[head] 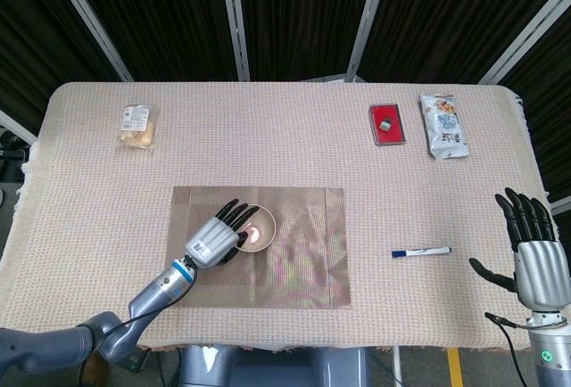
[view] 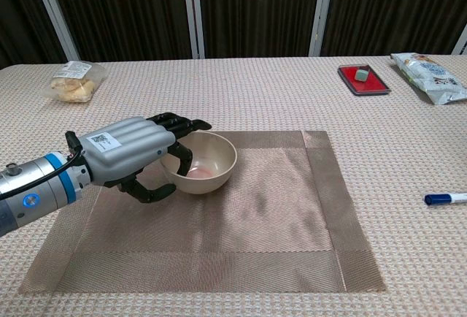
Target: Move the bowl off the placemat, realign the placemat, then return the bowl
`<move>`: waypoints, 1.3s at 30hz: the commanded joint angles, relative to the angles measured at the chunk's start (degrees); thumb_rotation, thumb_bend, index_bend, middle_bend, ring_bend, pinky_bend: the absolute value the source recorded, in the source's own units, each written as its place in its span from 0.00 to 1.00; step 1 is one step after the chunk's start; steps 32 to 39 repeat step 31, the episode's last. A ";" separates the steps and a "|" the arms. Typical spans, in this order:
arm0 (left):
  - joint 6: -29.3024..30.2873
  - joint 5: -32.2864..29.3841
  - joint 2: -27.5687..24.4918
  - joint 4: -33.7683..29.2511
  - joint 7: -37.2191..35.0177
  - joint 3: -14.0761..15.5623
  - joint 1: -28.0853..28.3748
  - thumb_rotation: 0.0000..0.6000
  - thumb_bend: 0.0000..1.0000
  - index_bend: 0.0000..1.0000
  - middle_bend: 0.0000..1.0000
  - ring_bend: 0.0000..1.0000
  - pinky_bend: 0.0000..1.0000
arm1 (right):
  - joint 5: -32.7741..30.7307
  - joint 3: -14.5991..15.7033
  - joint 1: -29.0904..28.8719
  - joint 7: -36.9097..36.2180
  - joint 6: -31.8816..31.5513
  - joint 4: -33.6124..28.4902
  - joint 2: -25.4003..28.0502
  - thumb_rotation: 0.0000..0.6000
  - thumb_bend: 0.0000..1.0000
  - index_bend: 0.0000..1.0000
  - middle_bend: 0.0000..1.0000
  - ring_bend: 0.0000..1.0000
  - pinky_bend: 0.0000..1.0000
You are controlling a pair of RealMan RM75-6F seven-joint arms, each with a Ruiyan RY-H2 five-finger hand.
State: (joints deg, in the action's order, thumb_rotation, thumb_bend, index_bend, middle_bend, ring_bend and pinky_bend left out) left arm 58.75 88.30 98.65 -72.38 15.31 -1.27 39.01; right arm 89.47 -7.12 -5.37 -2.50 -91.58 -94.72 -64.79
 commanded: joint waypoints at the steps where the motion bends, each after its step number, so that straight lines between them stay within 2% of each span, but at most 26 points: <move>1: 0.53 -0.36 -1.22 -1.96 -0.78 0.19 -0.61 1.00 0.02 0.14 0.00 0.00 0.00 | 0.20 0.03 0.05 0.06 -0.19 -0.17 0.03 1.00 0.00 0.03 0.00 0.00 0.00; 2: 1.04 -0.64 -2.32 -3.36 -1.49 0.20 -1.09 1.00 0.00 0.05 0.00 0.00 0.00 | 0.33 0.09 0.08 0.14 -0.24 -0.26 0.02 1.00 0.00 0.03 0.00 0.00 0.00; 4: 1.92 -0.93 -3.88 -5.19 -1.89 0.09 -1.71 1.00 0.00 0.00 0.00 0.00 0.00 | 0.40 0.17 0.10 0.21 -0.20 -0.38 0.02 1.00 0.00 0.03 0.00 0.00 0.00; 7: 3.57 -1.13 -6.71 -8.26 -1.18 0.01 -2.76 1.00 0.00 0.00 0.00 0.00 0.00 | 0.42 0.25 0.21 0.32 -0.30 -0.66 0.05 1.00 0.00 0.03 0.00 0.00 0.00; 11: 10.73 -0.48 -13.35 -15.04 -0.63 -0.42 -6.46 1.00 0.00 0.00 0.00 0.00 0.00 | 0.67 0.25 0.47 0.34 -0.83 -1.22 0.35 1.00 0.00 0.03 0.00 0.00 0.00; 17: 21.04 -3.67 -24.43 -24.74 2.48 -0.28 -14.69 1.00 0.00 0.00 0.00 0.00 0.00 | -0.60 -0.21 1.33 9.32 -1.92 -0.78 0.37 1.00 0.00 0.02 0.00 0.00 0.00; 21: 28.44 -5.52 -30.01 -29.49 2.21 0.98 -21.34 1.00 0.00 0.00 0.00 0.00 0.00 | -1.16 0.43 1.49 10.30 -0.61 -2.64 1.53 1.00 0.00 0.00 0.00 0.00 0.00; 27: 34.42 -4.12 -32.41 -28.54 0.18 2.90 -26.95 1.00 0.00 0.00 0.00 0.00 0.00 | -1.85 1.54 1.75 12.01 1.36 -4.96 3.53 1.00 0.00 0.00 0.00 0.00 0.00; 31: 33.90 -4.16 -33.84 -28.33 -2.37 3.30 -28.20 1.00 0.00 0.00 0.00 0.00 0.00 | -1.78 1.27 1.70 12.84 1.00 -4.82 2.96 1.00 0.00 0.00 0.00 0.00 0.00; 39: 33.90 -4.16 -33.84 -28.33 -2.37 3.30 -28.20 1.00 0.00 0.00 0.00 0.00 0.00 | -1.78 1.27 1.70 12.84 1.00 -4.82 2.96 1.00 0.00 0.00 0.00 0.00 0.00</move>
